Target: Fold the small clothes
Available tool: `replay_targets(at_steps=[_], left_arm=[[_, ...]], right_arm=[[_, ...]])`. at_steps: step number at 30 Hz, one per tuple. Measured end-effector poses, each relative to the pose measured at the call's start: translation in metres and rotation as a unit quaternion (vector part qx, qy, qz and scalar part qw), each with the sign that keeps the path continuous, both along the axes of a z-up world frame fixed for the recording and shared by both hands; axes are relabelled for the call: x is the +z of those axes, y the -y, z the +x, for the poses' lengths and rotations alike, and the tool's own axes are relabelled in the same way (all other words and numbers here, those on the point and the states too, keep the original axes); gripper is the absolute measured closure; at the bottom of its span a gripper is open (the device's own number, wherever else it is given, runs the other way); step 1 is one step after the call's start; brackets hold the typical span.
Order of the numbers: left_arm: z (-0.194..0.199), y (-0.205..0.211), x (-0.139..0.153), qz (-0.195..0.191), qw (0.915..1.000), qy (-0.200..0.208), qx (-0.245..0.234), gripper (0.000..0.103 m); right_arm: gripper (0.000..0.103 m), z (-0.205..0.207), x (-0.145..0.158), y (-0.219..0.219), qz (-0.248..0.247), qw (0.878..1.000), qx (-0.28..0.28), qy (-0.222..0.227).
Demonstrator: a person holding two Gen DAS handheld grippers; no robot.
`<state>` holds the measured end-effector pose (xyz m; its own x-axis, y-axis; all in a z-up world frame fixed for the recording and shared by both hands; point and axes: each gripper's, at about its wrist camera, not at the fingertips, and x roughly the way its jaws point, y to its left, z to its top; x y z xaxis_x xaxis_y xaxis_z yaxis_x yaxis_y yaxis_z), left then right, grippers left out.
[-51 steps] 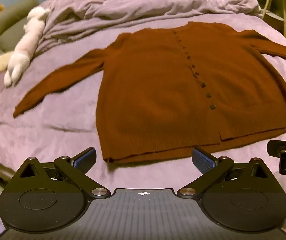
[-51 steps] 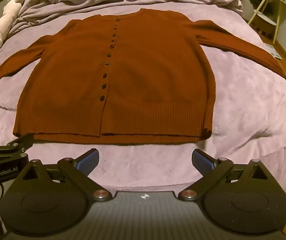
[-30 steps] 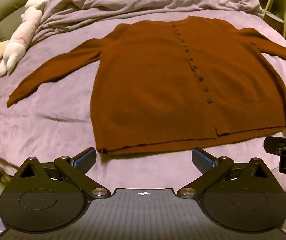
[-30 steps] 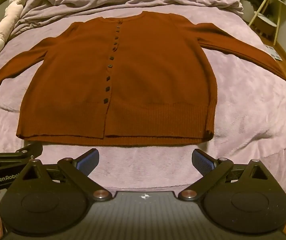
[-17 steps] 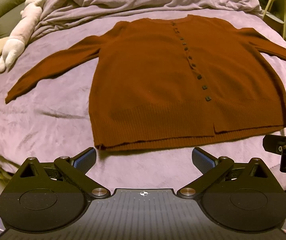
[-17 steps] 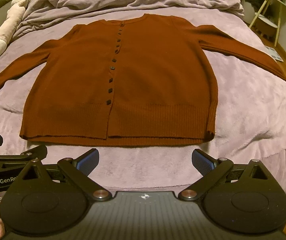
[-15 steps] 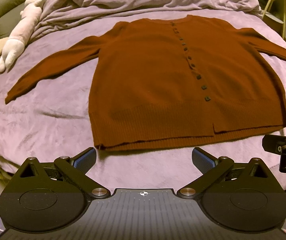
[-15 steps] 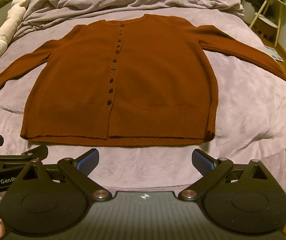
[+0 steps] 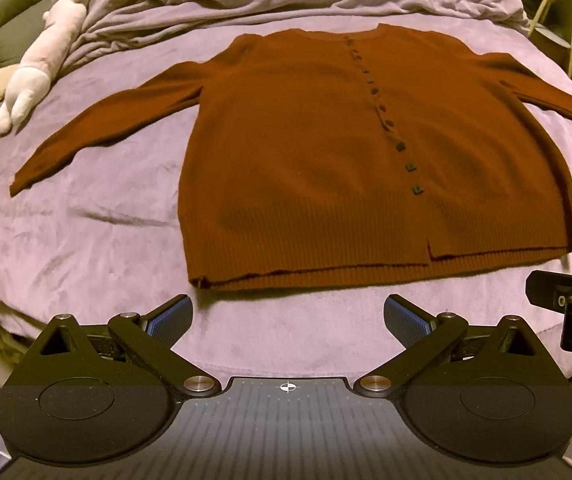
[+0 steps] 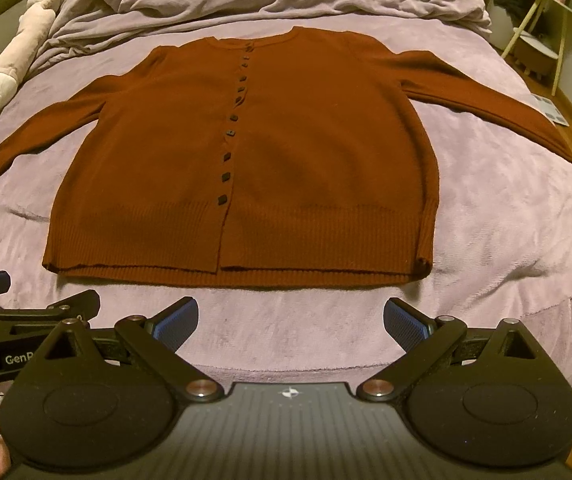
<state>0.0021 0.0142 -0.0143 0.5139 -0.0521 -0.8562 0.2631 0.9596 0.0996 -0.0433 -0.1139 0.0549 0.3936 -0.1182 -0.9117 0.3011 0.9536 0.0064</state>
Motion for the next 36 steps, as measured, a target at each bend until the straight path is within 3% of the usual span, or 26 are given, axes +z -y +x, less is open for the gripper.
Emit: replay_targets(at_steps=[36], left_arm=[[0.0049, 0.0015, -0.0082, -0.006, 0.9996, -0.025, 0.011, 0.000]], right_arm=[[0.004, 0.0039, -0.0060, 0.0027, 0.005, 1.000, 0.001, -0.010]])
